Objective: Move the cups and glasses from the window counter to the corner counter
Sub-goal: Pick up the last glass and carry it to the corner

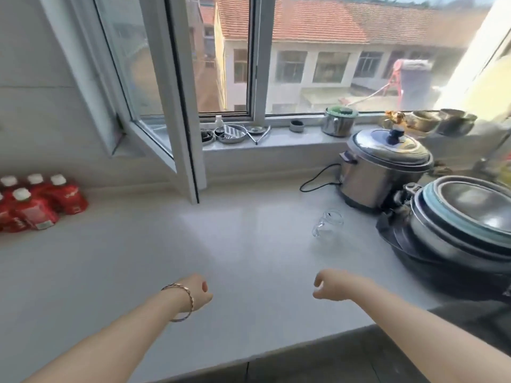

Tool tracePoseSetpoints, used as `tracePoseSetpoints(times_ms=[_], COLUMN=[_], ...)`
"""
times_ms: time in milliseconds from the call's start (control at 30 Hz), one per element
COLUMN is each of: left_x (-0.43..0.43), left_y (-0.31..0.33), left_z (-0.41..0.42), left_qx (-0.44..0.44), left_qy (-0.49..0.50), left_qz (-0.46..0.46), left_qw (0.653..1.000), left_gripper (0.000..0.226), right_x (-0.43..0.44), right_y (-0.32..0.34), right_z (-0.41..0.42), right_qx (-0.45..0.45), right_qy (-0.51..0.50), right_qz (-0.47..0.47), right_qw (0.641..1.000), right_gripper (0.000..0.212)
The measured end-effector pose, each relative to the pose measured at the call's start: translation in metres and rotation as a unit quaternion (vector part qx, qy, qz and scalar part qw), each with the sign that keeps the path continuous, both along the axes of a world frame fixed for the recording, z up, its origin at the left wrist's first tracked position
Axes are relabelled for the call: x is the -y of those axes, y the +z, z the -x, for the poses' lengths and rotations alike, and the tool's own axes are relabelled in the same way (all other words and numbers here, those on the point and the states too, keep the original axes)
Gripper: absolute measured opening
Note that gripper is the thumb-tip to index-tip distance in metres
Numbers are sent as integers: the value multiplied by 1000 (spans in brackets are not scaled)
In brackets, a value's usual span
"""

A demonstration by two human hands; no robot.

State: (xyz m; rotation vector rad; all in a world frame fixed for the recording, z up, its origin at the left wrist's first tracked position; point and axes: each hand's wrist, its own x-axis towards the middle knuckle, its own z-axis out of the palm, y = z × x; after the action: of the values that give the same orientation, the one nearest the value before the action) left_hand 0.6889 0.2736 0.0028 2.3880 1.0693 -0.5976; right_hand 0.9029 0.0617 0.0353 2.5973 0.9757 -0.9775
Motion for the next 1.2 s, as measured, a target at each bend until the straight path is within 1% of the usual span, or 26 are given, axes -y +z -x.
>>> tracePoseSetpoints(times_ms=[100, 200, 267, 333, 433, 533, 567, 633, 700, 800, 867, 933, 1000, 1067, 1133, 1200], left_x=[-11, -13, -12, -11, -7, 2, 7, 16, 25, 43, 55, 64, 75, 88, 104, 125], left_y=[-5, -15, -21, -27, -37, -44, -46, -48, -51, -50, -47, -44, -40, -32, -26, -20], left_z=[-52, -95, -117, -135, -154, -166, -170, -175, -177, -172, -164, -153, -137, -117, -91, -61], left_qx=[0, 1, -3, -7, -19, -30, -34, -34, -27, -17, -4, 5, 14, 20, 25, 25], left_qy=[-39, -50, -42, -27, 23, 94, 115, 159, 200, 254, 289, 329, 365, 396, 428, 465], left_qz=[12, 33, 41, 46, 45, 59, 62, 65, 64, 79, 77, 69, 69, 64, 52, 42], left_qw=[999, 998, 998, 999, 999, 993, 991, 985, 977, 964, 954, 942, 929, 916, 902, 884], left_gripper=[7, 8, 12, 20, 30, 24, 25, 29, 28, 22, 16, 19, 22, 16, 10, 14], right_x=[4, 4, -3, -16, -42, -61, -65, -68, -67, -65, -68, -74, -81, -90, -99, -107], right_y=[-10, -20, -25, -31, -39, -53, -58, -69, -77, -78, -72, -64, -53, -40, -26, -15], right_z=[-46, -89, -119, -147, -183, -208, -214, -220, -225, -232, -235, -230, -216, -193, -161, -122], right_qx=[6, 42, 77, 93, 85, 42, 29, 28, 41, 27, 1, -29, -61, -99, -134, -159], right_qy=[-71, -131, -165, -200, -235, -225, -218, -206, -204, -214, -189, -132, -39, 59, 152, 242], right_qz=[-38, -79, -112, -163, -220, -222, -217, -221, -246, -285, -293, -308, -329, -336, -327, -308], right_qw=[997, 987, 977, 962, 943, 948, 951, 953, 947, 934, 937, 942, 941, 935, 923, 906], right_gripper=[40, 41, 44, 50, 68, 83, 83, 76, 70, 69, 68, 64, 64, 66, 67, 68])
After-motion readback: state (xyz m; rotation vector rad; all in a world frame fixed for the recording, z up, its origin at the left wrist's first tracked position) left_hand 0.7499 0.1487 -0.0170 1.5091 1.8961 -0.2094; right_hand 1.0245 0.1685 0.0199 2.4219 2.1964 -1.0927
